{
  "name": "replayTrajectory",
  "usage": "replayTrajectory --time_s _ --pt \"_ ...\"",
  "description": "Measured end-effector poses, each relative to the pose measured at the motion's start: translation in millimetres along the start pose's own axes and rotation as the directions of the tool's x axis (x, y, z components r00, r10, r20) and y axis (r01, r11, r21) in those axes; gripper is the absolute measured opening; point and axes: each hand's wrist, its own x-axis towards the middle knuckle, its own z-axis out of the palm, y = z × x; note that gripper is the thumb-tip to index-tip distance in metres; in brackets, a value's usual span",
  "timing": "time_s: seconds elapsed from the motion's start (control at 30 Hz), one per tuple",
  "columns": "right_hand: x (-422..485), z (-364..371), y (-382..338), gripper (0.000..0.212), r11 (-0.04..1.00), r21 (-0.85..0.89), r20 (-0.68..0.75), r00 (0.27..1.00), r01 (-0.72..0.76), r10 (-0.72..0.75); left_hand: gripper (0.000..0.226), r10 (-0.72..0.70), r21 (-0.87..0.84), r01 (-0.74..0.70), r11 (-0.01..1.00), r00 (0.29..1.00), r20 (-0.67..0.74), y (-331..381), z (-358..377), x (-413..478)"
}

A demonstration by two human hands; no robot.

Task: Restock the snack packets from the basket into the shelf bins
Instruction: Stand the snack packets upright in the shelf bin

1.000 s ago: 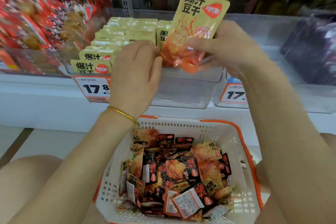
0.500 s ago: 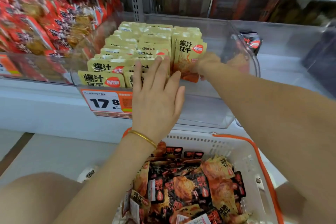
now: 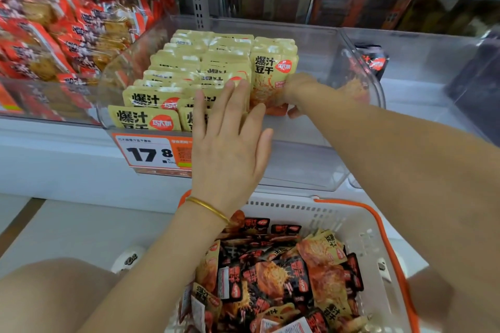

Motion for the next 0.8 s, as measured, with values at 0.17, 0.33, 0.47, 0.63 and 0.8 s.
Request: replayTrajectory --time_s 0.17,0.33,0.47,0.63,0.8 --pt "-71 -23 -1 0.018 0.967 -0.181 -0.399 0.885 0.18 -0.239 0.034 0.115 -0.104 -0.136 0.985 0.976 -0.183 15 -14 -11" --pt "-199 -12 68 0.028 0.861 0.243 -0.199 0.892 0.446 -0.406 0.027 0.299 -0.233 -0.306 0.923 0.952 -0.065 43 -18 -51" --pt "-186 26 158 0.007 0.985 -0.033 0.174 0.971 0.172 -0.163 0.02 0.475 -0.307 -0.402 0.863 0.853 0.218 57 19 -88" --pt "-130 90 254 0.028 0.895 -0.443 0.277 0.942 -0.051 0.191 0.027 0.474 -0.308 -0.365 0.879 0.743 0.473 61 52 -114" --pt "-121 134 326 0.045 0.81 -0.581 0.292 0.909 -0.079 0.298 0.03 0.441 -0.347 -0.283 0.894 0.692 0.571 56 66 -122"
